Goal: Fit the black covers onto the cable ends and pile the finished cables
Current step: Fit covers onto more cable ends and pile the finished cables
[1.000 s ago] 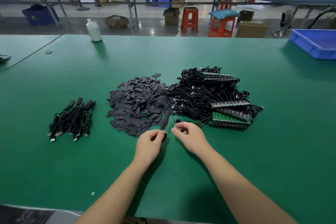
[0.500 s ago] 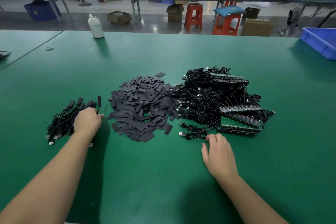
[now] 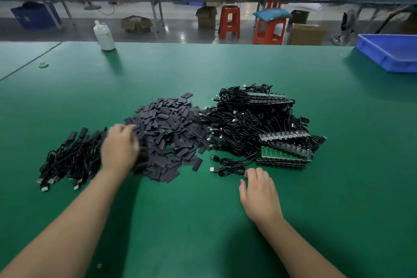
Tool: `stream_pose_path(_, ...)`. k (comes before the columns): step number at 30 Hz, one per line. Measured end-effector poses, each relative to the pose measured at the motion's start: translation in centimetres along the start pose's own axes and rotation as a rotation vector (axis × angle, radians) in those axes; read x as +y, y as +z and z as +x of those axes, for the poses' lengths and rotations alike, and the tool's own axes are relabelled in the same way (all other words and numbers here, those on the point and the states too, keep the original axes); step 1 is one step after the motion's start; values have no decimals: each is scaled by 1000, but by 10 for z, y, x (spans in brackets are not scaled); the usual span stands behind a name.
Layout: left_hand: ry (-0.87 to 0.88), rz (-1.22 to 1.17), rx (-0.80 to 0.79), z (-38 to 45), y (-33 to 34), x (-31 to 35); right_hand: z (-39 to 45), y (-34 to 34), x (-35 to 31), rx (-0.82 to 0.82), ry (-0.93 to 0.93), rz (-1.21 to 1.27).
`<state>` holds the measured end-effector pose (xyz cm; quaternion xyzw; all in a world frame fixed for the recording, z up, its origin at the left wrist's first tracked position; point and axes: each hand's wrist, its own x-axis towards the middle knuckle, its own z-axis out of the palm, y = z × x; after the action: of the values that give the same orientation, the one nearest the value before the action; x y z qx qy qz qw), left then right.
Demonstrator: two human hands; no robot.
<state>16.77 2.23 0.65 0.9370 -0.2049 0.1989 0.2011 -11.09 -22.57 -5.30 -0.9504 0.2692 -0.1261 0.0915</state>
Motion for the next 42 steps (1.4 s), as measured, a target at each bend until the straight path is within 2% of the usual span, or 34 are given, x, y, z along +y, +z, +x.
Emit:
stream_pose_path(5,260,-272,-141,-93,40,126,-3,-10,-3,-5,34,88)
stream_pose_path(9,492,-193,-193,-132,64,163,-4,-27,1,74,109,301)
stream_pose_path(11,439,-156,-235,-130,66,160,1,-43,8,213,48,308)
stream_pose_path(14,422,-135,-266,-129,67,158,25,-73,26,451,-83,69)
stream_pose_path(15,441,-124,-272,-130,67,159,36,-83,34,455,-101,-13)
stream_pose_path(16,441,-127,-283,-130,67,160,47,-92,42,406,-97,-80)
stream_pose_path(20,389,-144,-325,-128,67,159,84,-113,67,24,-128,-304)
stream_pose_path(22,385,-157,-343,-128,67,159,95,-115,74,-45,-149,-347)
stream_pose_path(25,373,-163,-355,-127,69,160,106,-120,77,-21,-170,-401)
stream_pose_path(27,363,-153,-357,-127,70,159,111,-125,73,28,-164,-390)
stream_pose_path(31,348,-169,-344,-128,70,159,129,-148,63,124,-62,-176)
stream_pose_path(37,337,-175,-340,-127,70,160,166,-219,35,210,-17,-75)
stream_pose_path(42,323,-187,-337,-127,68,160,175,-287,12,171,-52,-8)
